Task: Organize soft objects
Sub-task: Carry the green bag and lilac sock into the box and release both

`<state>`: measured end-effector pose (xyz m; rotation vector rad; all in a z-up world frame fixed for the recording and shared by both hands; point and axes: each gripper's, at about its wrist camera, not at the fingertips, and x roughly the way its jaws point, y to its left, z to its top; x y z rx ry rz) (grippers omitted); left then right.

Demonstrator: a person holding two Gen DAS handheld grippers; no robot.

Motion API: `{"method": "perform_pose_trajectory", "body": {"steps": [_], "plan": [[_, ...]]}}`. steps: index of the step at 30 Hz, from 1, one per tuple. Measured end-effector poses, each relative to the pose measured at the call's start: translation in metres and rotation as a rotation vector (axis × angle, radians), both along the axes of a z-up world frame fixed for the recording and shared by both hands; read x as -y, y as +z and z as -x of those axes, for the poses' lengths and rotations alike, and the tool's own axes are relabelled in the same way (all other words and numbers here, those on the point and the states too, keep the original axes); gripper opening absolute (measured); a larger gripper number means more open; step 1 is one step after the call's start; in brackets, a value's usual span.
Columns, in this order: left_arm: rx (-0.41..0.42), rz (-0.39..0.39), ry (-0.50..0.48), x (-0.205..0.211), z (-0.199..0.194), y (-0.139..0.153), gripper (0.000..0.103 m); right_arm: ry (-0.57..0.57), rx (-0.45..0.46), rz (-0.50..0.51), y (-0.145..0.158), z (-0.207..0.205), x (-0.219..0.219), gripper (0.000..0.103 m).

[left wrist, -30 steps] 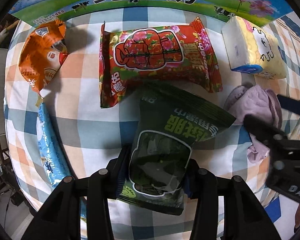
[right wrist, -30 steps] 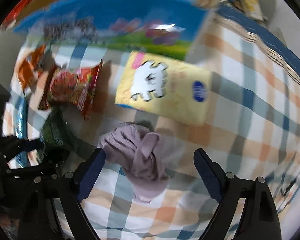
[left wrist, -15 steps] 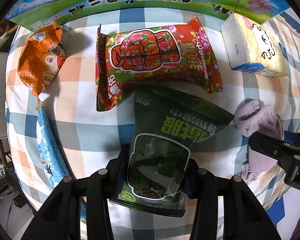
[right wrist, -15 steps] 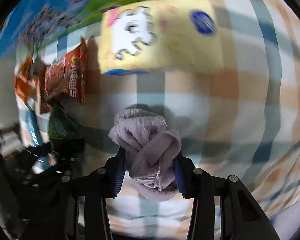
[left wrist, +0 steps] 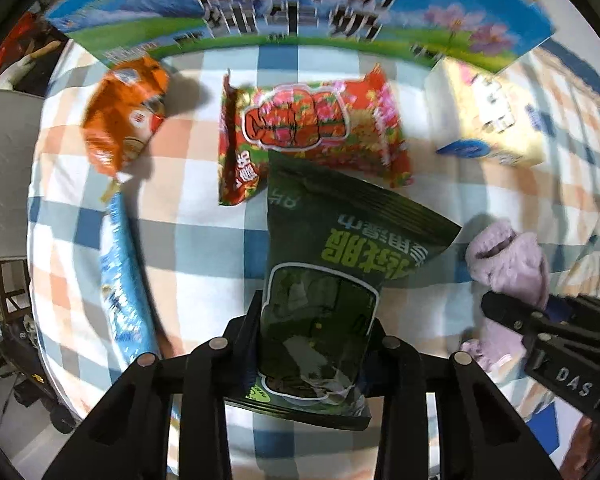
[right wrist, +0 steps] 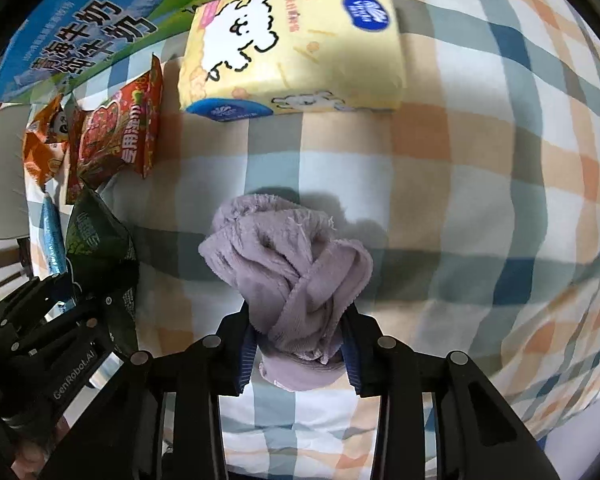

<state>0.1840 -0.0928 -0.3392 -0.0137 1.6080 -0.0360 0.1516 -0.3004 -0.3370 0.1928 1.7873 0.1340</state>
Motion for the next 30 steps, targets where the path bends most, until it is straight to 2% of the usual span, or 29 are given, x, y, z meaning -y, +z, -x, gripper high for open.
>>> {"method": "perform_pose_trajectory", "body": {"steps": [5,8,11,13,15,21,27,30], "plan": [[0.073,0.05,0.032,0.007,0.01,0.058,0.032,-0.031,0.043,-0.036,0.041,0.014,-0.003,0.038],[0.119,0.09,0.053,0.008,0.009,0.096,0.032,-0.042,0.095,-0.072,0.079,0.016,0.0,0.038],[0.164,0.123,0.054,0.009,-0.009,0.132,0.032,-0.05,0.152,-0.107,0.119,0.013,0.009,0.038],[0.183,0.135,0.052,0.005,-0.031,0.145,0.032,-0.053,0.201,-0.122,0.152,0.003,0.01,0.038],[0.198,0.138,0.059,-0.001,-0.06,0.151,0.032,-0.062,0.244,-0.137,0.181,-0.011,0.009,0.038],[0.2,0.144,0.064,-0.014,-0.14,0.159,0.032,-0.088,0.327,-0.135,0.226,-0.077,-0.011,0.038],[0.154,0.166,0.069,-0.026,-0.227,0.135,0.032,-0.144,0.347,-0.096,0.217,-0.173,-0.061,0.038],[0.096,0.202,0.073,-0.029,-0.266,0.105,0.032,-0.171,0.342,-0.066,0.199,-0.218,-0.071,0.038]]}}
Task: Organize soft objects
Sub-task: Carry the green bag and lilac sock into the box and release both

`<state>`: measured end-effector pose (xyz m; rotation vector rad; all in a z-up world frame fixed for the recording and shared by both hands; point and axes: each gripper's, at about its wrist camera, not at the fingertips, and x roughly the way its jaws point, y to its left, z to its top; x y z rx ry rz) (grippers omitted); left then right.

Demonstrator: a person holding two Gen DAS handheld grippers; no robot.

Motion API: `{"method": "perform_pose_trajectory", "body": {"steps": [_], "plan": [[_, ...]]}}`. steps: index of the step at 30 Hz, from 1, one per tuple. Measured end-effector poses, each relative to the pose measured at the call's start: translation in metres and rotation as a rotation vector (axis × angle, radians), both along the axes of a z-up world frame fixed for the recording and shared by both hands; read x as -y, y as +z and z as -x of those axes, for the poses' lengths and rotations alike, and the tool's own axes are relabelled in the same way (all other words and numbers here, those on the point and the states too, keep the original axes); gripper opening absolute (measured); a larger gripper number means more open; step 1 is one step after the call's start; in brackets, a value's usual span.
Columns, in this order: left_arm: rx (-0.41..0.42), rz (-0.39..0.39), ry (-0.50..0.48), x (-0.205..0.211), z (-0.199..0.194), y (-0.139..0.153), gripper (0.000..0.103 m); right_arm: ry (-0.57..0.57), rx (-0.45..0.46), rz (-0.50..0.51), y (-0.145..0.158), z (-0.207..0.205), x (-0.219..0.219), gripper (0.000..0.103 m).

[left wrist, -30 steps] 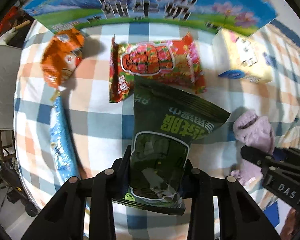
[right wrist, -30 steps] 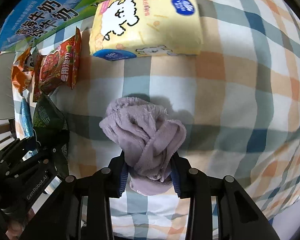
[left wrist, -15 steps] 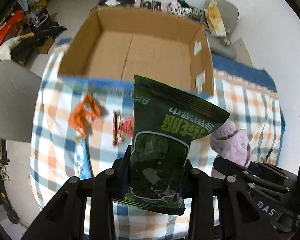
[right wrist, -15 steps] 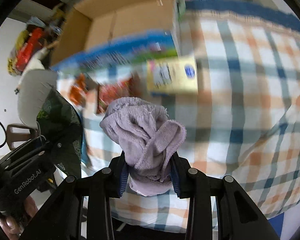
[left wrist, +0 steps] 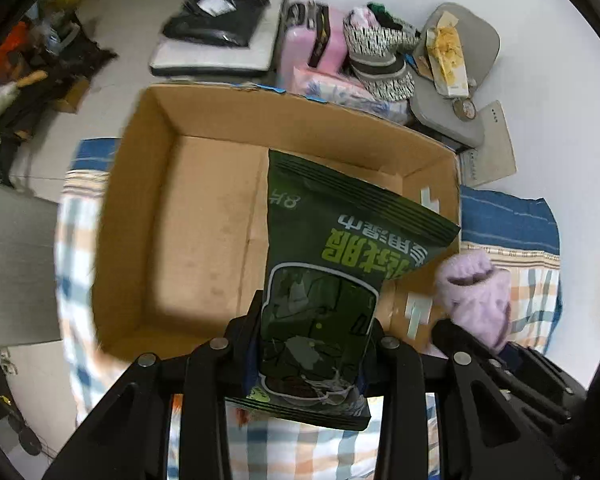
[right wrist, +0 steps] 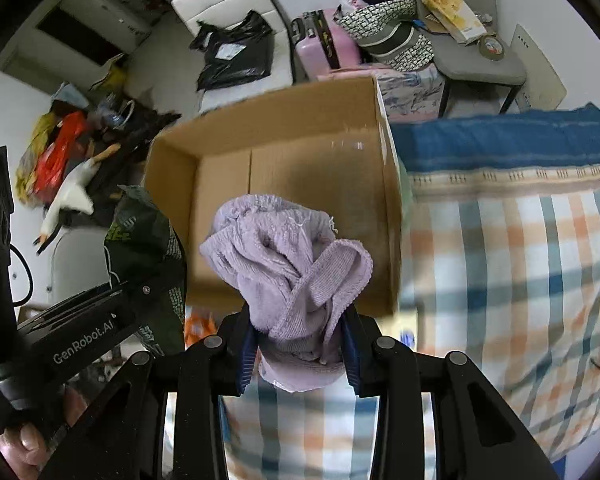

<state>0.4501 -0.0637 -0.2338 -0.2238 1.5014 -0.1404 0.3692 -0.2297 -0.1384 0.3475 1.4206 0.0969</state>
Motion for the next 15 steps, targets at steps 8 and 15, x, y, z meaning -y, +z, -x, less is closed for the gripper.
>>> {"method": "perform_pose_trajectory", "body": {"steps": [8,15], "plan": [[-0.132,0.107,0.004,-0.004,-0.071,-0.072,0.032,-0.049,-0.077,0.062,-0.1,-0.112,-0.019,0.038],[-0.195,0.15,-0.023,0.002,-0.093,-0.107,0.032,-0.055,-0.131,0.098,-0.157,-0.152,-0.019,0.038]]}}
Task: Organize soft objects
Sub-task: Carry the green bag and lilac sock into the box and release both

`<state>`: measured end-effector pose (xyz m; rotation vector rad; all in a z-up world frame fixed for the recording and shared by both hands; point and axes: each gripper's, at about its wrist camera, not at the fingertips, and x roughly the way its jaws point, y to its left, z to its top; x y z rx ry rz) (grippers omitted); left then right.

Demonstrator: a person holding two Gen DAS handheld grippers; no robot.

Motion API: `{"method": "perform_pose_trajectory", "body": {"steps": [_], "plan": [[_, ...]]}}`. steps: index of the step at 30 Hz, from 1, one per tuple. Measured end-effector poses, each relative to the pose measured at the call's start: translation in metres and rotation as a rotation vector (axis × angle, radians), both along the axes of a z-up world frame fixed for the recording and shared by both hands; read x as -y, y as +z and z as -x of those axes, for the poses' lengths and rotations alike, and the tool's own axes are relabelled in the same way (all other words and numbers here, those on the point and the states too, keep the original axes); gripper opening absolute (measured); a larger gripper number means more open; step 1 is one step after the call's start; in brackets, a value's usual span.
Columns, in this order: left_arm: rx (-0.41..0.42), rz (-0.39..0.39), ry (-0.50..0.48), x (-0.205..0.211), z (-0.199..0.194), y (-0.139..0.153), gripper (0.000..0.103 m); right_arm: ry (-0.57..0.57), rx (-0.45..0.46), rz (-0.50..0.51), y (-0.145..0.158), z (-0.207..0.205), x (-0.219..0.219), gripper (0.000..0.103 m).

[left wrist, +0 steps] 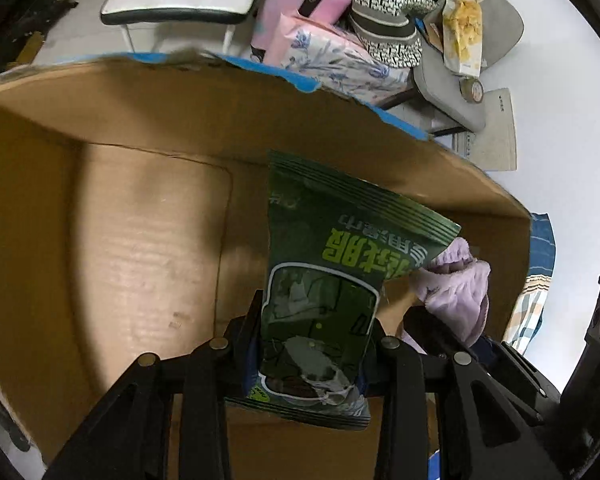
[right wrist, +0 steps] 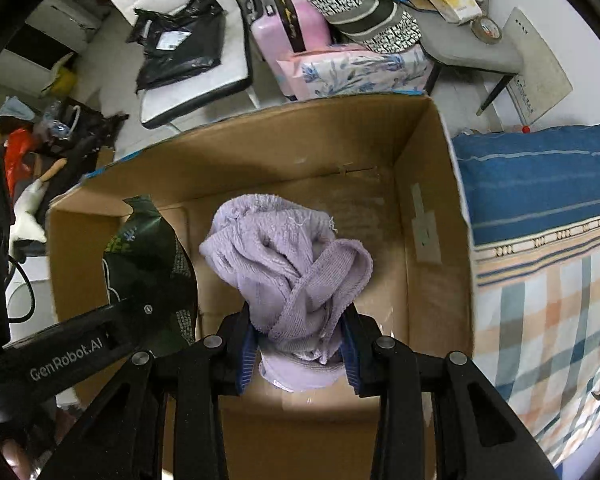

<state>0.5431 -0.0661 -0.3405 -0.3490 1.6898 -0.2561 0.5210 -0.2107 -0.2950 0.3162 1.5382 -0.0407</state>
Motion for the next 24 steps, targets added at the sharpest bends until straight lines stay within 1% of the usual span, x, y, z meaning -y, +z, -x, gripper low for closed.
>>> {"method": "perform_pose_trajectory", "body": {"steps": [4,7,9,10,11,12,14,15,16,17,19,20,22,24], "plan": [[-0.014,-0.012,0.0,0.002,-0.005,-0.009,0.033,0.006,-0.012,0.01,-0.019,-0.014,0.0,0.038],[-0.04,-0.032,0.004,-0.001,0.001,-0.007,0.033,0.015,-0.025,0.014,-0.027,-0.02,0.0,0.04],[-0.037,-0.055,-0.005,-0.001,0.0,-0.005,0.034,0.02,-0.033,0.012,-0.029,-0.021,0.0,0.044],[-0.032,-0.064,-0.008,-0.002,0.0,-0.003,0.036,0.021,-0.036,0.016,-0.029,-0.021,0.0,0.045],[-0.024,-0.071,-0.012,-0.002,0.002,0.001,0.037,0.019,-0.038,0.024,-0.029,-0.021,0.0,0.049],[-0.017,-0.076,-0.015,-0.004,0.002,0.003,0.04,0.017,-0.037,0.027,-0.03,-0.021,0.001,0.054],[0.011,-0.1,-0.027,-0.006,0.004,0.011,0.047,0.023,-0.035,0.039,-0.028,-0.02,0.001,0.057],[0.027,-0.116,-0.038,-0.007,0.007,0.016,0.053,0.023,-0.034,0.042,-0.026,-0.019,0.002,0.058],[0.045,-0.142,-0.05,-0.009,0.009,0.02,0.059,0.025,-0.034,0.048,-0.023,-0.017,0.001,0.059],[0.066,-0.169,-0.063,-0.01,0.011,0.024,0.061,0.031,-0.034,0.053,-0.021,-0.015,0.001,0.06],[0.116,-0.227,-0.089,-0.016,0.018,0.033,0.072,0.037,-0.032,0.062,-0.015,-0.011,0.0,0.061],[0.133,-0.248,-0.095,-0.018,0.022,0.037,0.075,0.045,-0.031,0.073,-0.012,-0.008,-0.001,0.063],[0.169,-0.285,-0.107,-0.027,0.032,0.045,0.085,0.059,-0.022,0.09,-0.003,-0.001,-0.004,0.066],[0.19,-0.304,-0.109,-0.037,0.045,0.051,0.089,0.075,-0.021,0.114,0.005,0.009,-0.006,0.074]]}}
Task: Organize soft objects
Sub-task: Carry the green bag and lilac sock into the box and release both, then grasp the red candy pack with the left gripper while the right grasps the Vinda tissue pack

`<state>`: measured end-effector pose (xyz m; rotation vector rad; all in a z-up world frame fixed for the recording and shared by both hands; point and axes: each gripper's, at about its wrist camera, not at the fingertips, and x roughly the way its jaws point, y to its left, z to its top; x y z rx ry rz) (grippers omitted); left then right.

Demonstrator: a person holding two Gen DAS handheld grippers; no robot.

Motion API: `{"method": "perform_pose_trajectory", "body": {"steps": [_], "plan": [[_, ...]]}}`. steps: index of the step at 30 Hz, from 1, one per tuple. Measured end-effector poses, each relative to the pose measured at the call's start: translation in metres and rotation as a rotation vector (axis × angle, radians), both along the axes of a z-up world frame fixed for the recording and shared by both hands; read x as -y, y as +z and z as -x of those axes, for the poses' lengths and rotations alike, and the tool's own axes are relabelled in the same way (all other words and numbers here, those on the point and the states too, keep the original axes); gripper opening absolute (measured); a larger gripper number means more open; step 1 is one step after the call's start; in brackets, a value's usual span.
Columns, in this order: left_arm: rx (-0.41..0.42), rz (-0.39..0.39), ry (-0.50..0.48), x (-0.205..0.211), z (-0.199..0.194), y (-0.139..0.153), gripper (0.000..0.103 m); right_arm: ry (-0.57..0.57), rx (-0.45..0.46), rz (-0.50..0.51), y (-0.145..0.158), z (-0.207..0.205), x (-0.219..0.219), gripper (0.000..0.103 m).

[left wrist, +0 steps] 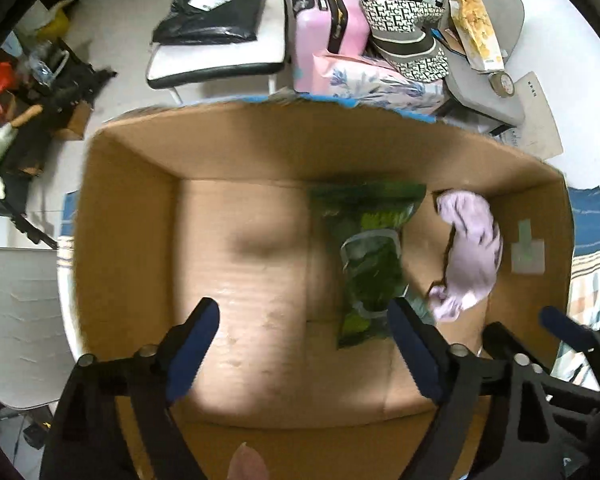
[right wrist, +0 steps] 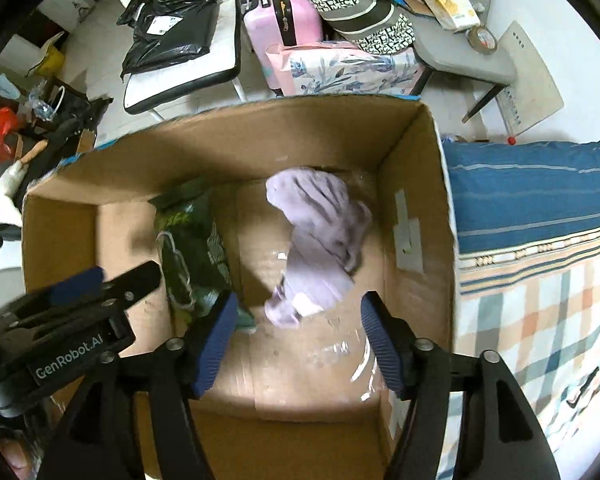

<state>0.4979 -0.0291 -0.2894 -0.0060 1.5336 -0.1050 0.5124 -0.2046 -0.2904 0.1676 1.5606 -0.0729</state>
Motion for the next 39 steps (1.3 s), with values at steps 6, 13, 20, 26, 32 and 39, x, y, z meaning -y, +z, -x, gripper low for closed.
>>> {"method": "perform_pose_trajectory", "body": {"steps": [6,13,20,26,32,39], "plan": [[0.053,0.003,0.026,-0.015,0.029,0.016,0.097,0.015,0.019,0.013,0.018,0.036,-0.004,0.101],[0.136,-0.008,0.022,-0.024,0.068,0.045,0.098,0.04,0.081,0.047,0.044,0.083,-0.022,0.103],[0.23,-0.04,0.011,-0.019,0.106,0.087,0.098,0.065,0.139,0.061,0.075,0.123,-0.033,0.103],[0.297,-0.059,0.041,-0.019,0.142,0.126,0.098,0.091,0.183,0.014,0.108,0.153,-0.038,0.103],[0.294,-0.089,0.122,-0.028,0.189,0.127,0.098,-0.001,0.161,-0.092,0.12,0.193,-0.007,0.103],[0.068,-0.05,0.279,-0.054,0.236,0.046,0.098,-0.365,0.017,-0.259,0.038,0.248,0.068,0.103]]}}
